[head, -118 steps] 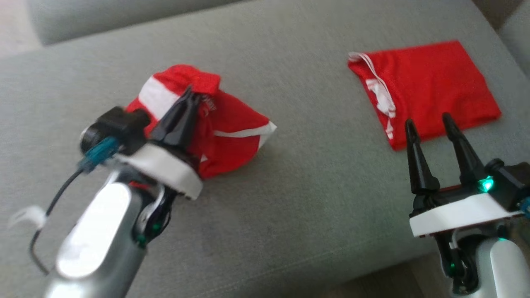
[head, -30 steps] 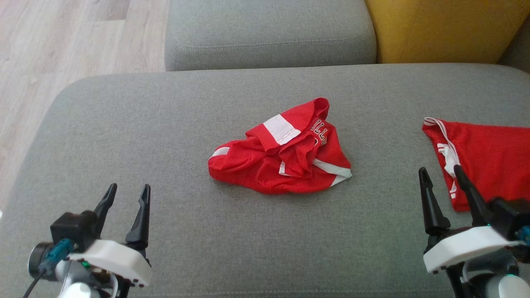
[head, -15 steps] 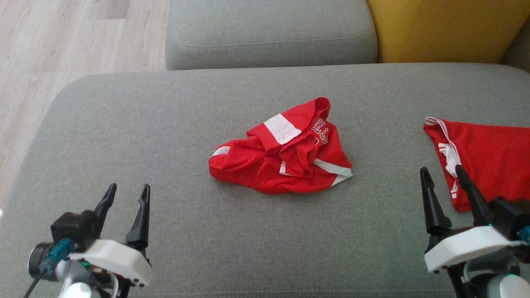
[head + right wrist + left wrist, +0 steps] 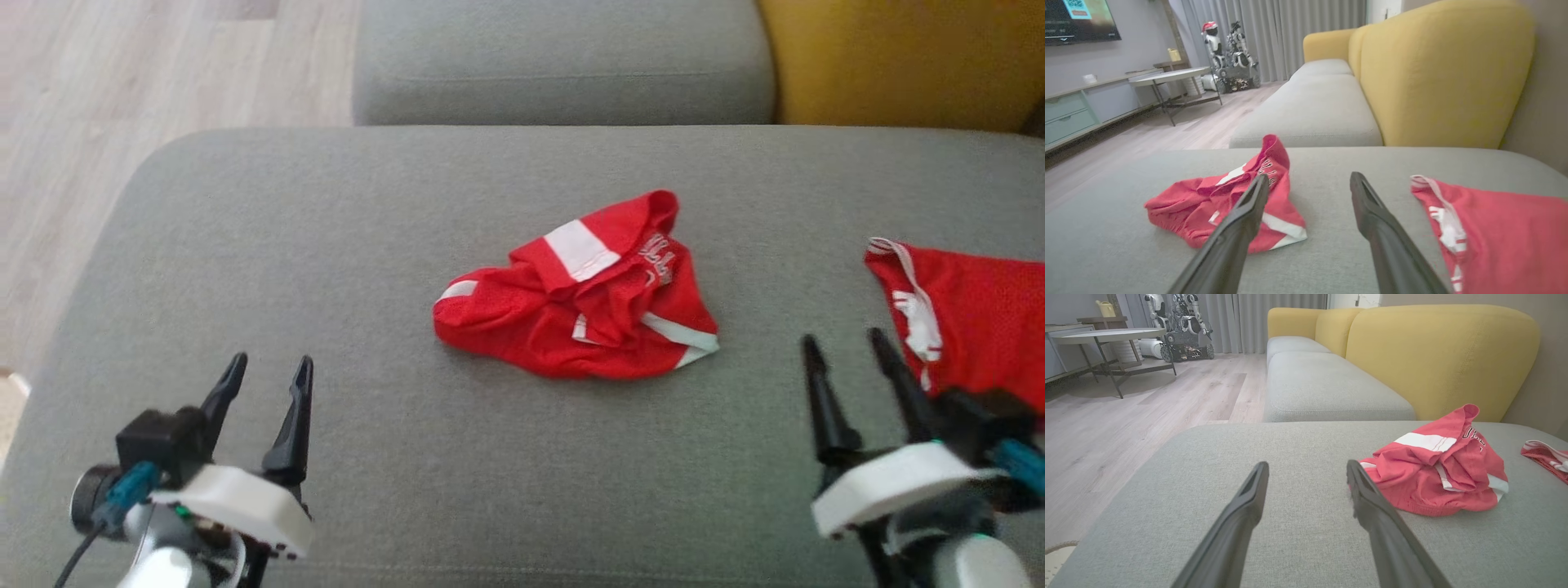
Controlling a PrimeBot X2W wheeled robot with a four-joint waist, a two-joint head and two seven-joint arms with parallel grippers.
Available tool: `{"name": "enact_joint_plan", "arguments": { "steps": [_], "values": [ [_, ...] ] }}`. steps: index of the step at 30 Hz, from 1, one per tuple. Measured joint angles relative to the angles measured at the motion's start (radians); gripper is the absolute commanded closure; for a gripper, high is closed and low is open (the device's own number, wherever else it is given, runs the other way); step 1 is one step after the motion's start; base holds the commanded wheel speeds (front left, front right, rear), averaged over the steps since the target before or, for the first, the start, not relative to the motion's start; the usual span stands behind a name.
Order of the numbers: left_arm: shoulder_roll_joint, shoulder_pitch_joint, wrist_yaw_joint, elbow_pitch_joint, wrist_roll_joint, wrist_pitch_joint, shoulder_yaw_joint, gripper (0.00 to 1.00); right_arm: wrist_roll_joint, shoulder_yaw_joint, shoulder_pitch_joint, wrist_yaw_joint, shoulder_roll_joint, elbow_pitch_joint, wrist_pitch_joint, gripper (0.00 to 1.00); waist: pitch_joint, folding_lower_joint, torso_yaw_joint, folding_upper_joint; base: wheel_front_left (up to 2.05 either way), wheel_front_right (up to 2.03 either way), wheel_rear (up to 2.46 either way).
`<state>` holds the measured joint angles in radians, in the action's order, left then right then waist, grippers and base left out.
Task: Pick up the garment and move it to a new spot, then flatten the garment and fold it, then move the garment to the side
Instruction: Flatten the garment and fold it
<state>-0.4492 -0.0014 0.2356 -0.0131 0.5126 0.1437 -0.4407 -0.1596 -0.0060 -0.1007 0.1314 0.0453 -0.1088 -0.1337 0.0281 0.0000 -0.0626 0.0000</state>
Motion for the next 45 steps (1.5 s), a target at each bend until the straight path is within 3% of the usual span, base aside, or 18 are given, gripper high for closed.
{"name": "enact_joint_plan", "arguments": {
  "steps": [7,13,26,28,29,37,42,45],
  "values": [
    [0.014,-0.092,-0.035,0.015,-0.010,0.012,-0.027,0.00,-0.019,0.170,0.163,0.000,0.027,0.152,-0.002,0.00,-0.027,0.0000,-0.093,0.0000,0.00,0.00,0.00],
    [0.031,-0.143,-0.051,0.032,-0.021,0.034,-0.036,0.00,-0.021,0.312,0.365,0.000,0.062,0.377,-0.021,0.00,-0.074,0.0000,-0.176,0.0000,0.00,0.00,0.00],
    [0.057,-0.189,-0.060,0.079,-0.021,0.070,-0.036,0.00,0.089,0.375,0.638,0.000,0.092,0.780,-0.007,0.00,-0.170,0.0000,-0.262,0.0000,0.00,0.00,0.00],
    [0.059,-0.192,-0.061,0.082,-0.021,0.074,-0.035,0.00,0.099,0.372,0.659,0.000,0.091,0.814,-0.005,0.73,-0.177,0.0000,-0.262,0.0000,0.00,0.00,0.00],
    [0.060,-0.192,-0.061,0.086,-0.021,0.079,-0.035,0.00,0.100,0.372,0.667,0.000,0.088,0.828,0.005,1.00,-0.178,0.0000,-0.259,0.0000,0.00,0.00,0.00],
    [0.059,-0.192,-0.058,0.092,-0.021,0.083,-0.027,0.00,0.080,0.394,0.691,0.000,0.062,0.775,0.092,1.00,-0.165,0.0000,-0.208,0.0000,0.00,0.00,0.00],
    [0.043,-0.182,-0.041,0.078,-0.026,0.082,-0.021,0.00,0.047,0.388,0.663,0.000,0.070,0.567,0.106,1.00,-0.139,0.0000,-0.158,0.0000,0.00,0.00,0.00],
    [0.032,-0.169,-0.032,0.062,-0.026,0.082,-0.009,0.00,0.036,0.371,0.578,0.000,0.104,0.421,0.059,1.00,-0.128,0.0000,-0.122,0.0000,0.00,0.00,0.00]
  ]
}}
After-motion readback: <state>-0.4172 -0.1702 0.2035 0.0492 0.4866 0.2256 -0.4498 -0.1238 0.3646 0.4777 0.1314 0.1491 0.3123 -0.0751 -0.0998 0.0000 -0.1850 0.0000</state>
